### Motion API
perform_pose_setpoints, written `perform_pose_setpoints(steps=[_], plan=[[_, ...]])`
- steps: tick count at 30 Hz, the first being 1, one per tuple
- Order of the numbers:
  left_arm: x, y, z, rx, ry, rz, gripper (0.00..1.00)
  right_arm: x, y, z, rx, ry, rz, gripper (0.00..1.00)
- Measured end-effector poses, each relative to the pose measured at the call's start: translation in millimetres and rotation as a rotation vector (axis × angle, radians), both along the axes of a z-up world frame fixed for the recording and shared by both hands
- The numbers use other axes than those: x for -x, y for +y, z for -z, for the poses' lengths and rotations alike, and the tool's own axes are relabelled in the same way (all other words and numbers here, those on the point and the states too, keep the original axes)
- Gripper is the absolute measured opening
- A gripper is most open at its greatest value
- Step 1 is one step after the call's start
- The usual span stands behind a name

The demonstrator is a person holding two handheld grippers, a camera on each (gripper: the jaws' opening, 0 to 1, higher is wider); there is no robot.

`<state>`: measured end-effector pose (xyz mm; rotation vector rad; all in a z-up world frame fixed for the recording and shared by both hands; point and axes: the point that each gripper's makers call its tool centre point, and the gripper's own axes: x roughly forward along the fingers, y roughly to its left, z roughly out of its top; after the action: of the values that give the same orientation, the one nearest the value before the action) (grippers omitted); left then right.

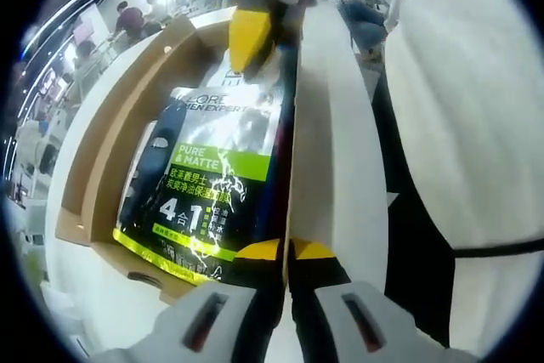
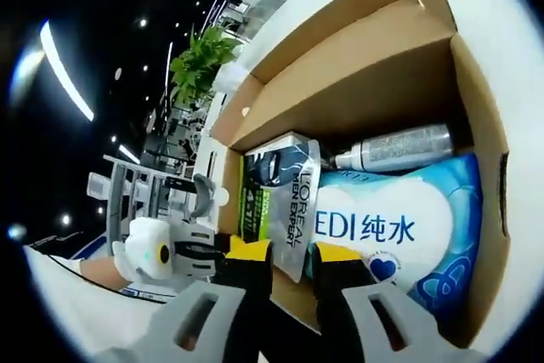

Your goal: Operate the shoe box by opening the lid, removing the specified soft item, and placing it in the target area until the item is outside and the box remains undamaged.

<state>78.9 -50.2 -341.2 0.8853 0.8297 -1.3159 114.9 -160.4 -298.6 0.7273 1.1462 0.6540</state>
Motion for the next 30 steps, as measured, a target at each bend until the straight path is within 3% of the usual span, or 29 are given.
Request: perform_pose_setpoints(steps=[7, 9, 13, 16, 18, 19, 20, 23, 27, 30], plan=[[0.0, 0.1, 0.1, -0.001, 0.002, -0.001, 0.02, -2.8, 7.5, -0.1, -0.024, 0.017, -0.019, 0.15], [0.0, 0.2, 0.1, -0.001, 0.001, -0.001, 0.02, -2.5, 6.1, 2.6, 0.002, 0.013, -0.035, 0.13], [0.0, 0.2, 0.1, -0.001, 0.001, -0.001, 0.02, -6.1, 8.1, -1.3, -0.028, 0.009, -0.029, 0.13], [-0.1, 0.3, 0.2, -0.001, 0.0, -0.001, 0.02, -3.7, 17.5, -8.7, -0.101, 0.031, -0.064, 0.1], [-0.2, 0.3, 0.2, -0.001, 0.001, -0.002, 0.02, -6.0, 16.9, -4.3, -0.059, 0.007, -0.078, 0.11], [-0.1, 0.3, 0.2, -0.001, 0.001, -0.001, 0.02, -9.4, 12.0, 3.8, 0.002, -0.011, -0.074, 0.11], [-0.1, 0.3, 0.2, -0.001, 0.001, -0.001, 0.02, -11.3, 13.5, 4.8, 0.005, -0.025, -0.077, 0.11], [0.0, 0.4, 0.2, -0.001, 0.0, -0.002, 0.02, -14.2, 20.7, 0.8, -0.044, -0.023, -0.077, 0.12], [-0.1, 0.5, 0.1, -0.001, 0.001, -0.002, 0.02, -20.4, 21.3, 2.5, -0.05, -0.042, -0.085, 0.14], [-0.1, 0.6, 0.1, -0.001, 0.001, -0.004, 0.02, -17.3, 27.1, -4.0, -0.081, -0.061, -0.134, 0.14]])
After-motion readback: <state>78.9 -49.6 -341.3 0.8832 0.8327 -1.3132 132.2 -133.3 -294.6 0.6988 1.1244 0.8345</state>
